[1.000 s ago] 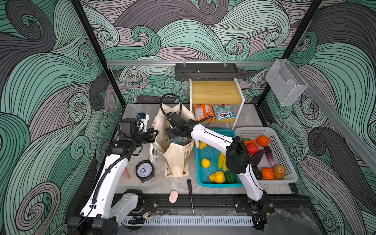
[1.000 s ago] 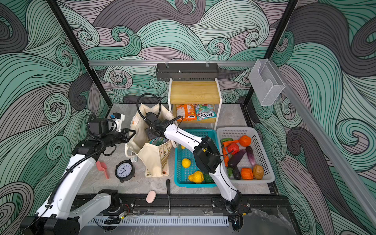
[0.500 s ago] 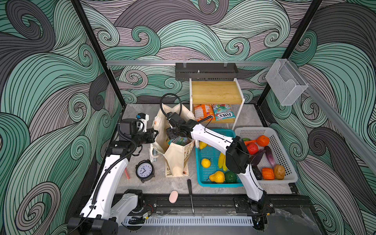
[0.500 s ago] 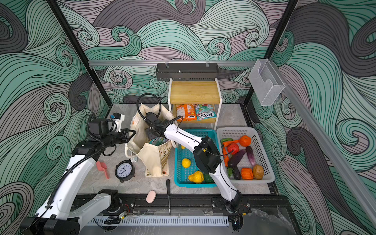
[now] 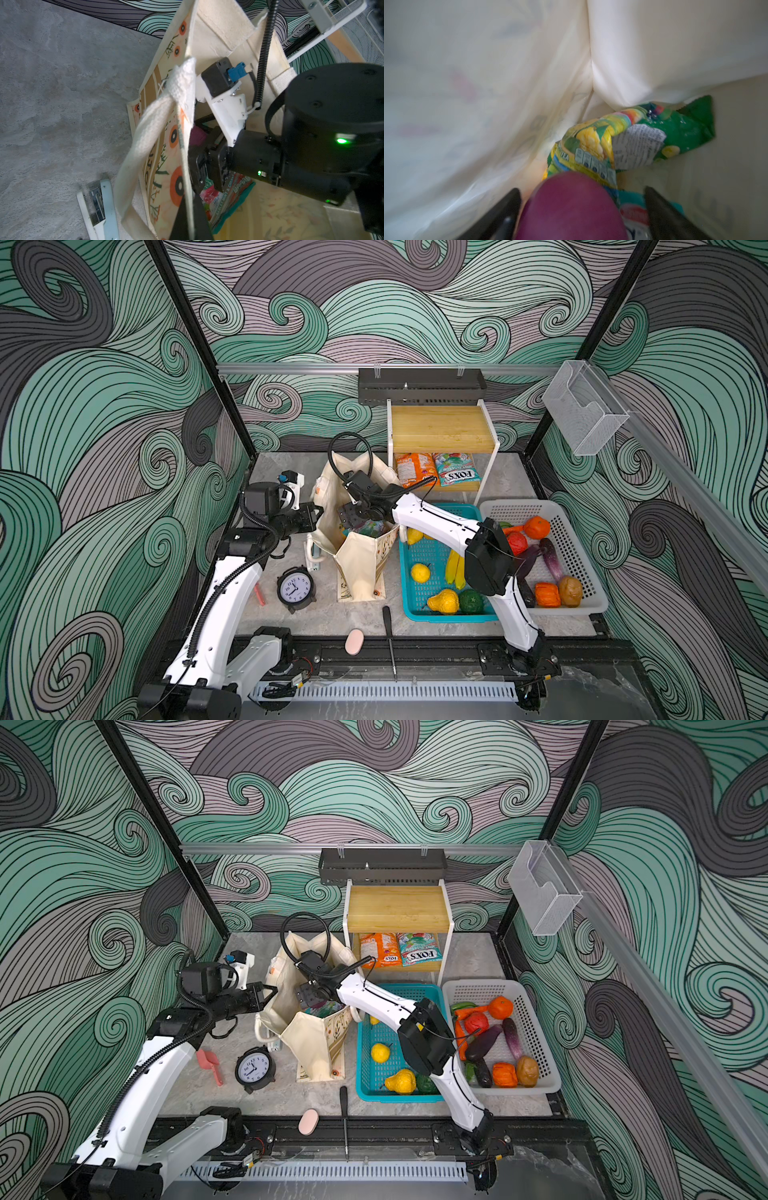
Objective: Place the food into the grocery bag and tie it
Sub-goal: 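Lower the purple onion into the tote bag and open the right gripper, then raise the right gripper out of the bag and move over the white basket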
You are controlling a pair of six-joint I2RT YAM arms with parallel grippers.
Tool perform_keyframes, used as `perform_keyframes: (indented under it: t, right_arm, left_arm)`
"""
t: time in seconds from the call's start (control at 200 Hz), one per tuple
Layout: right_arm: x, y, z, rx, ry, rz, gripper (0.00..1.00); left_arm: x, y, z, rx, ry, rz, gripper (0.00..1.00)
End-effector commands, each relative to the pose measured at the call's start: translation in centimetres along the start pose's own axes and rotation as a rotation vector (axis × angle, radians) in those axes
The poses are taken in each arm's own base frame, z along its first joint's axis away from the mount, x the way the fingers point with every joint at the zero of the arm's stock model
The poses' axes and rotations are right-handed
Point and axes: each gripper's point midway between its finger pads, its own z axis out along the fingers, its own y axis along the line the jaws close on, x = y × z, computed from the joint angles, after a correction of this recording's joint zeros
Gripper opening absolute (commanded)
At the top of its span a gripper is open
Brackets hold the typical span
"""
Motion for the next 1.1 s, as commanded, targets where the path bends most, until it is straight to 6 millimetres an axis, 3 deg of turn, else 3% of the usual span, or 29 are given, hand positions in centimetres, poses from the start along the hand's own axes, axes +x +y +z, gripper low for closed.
perform_keyframes:
  t: [0.0,0.2,0.285,0.55,0.65,0.946,1.096]
  right_arm:
    - [-2.9,0.4,-5.5,-0.034,-0.106,0.005,1.00]
    - [-5.0,0.7,-12.6,-0.097,-0.278,0.022,1.00]
    - [-4.8,0.2,-15.1,-0.108,-0.330,0.029,1.00]
    - [-2.9,-4.7,-21.2,0.067,-0.431,0.029,1.00]
    - [-1.2,-6.1,-22.0,0.100,-0.435,-0.002,1.00]
    - [4.1,-9.9,-21.4,0.066,-0.344,0.045,1.00]
    - [4.8,-9.1,-21.2,-0.069,-0.346,0.134,1.00]
  left_arm:
    - [-0.1,-0.6,-0.4,0.027,-0.008,0.007,0.00]
    - [-0.1,-0.5,-0.4,0.021,-0.010,0.007,0.00]
    - [-0.1,-0.3,-0.4,0.013,-0.010,0.009,0.00]
    - [-0.1,-0.3,-0.4,0.010,-0.011,0.010,0.00]
    - [-0.1,-0.3,-0.5,0.011,-0.012,0.011,0.00]
    - [-0.1,-0.3,-0.5,0.008,-0.012,0.010,0.00]
    - [-0.1,-0.3,-0.5,0.009,-0.014,0.011,0.00]
